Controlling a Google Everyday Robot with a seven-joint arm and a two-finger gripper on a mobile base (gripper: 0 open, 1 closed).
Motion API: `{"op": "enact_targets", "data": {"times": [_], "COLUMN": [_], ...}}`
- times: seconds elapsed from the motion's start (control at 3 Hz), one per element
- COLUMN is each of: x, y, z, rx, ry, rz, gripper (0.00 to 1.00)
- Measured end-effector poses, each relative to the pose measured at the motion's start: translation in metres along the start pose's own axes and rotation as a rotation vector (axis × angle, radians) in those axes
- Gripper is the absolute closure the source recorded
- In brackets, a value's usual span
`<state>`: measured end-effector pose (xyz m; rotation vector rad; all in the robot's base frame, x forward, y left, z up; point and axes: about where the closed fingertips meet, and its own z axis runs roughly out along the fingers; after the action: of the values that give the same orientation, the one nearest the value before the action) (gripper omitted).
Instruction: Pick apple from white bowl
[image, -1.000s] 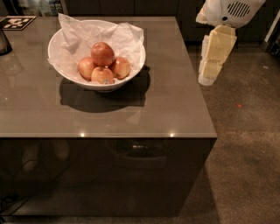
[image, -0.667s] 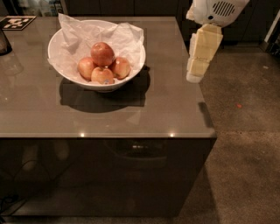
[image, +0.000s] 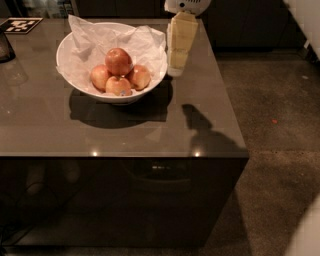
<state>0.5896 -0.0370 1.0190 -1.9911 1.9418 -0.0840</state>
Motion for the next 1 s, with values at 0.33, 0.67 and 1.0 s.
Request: {"op": "enact_targets", "data": {"times": [0.33, 0.67, 1.0], "x": [-0.041, -0.068, -0.075], "y": [-0.027, -0.044, -0.053], "z": [0.007, 0.011, 0.013], "rx": [0.026, 0.047, 0.078], "ry": [-0.008, -0.021, -0.042], "rz": [-0.069, -0.111, -0.112], "gripper": [0.00, 0.00, 0.00]}}
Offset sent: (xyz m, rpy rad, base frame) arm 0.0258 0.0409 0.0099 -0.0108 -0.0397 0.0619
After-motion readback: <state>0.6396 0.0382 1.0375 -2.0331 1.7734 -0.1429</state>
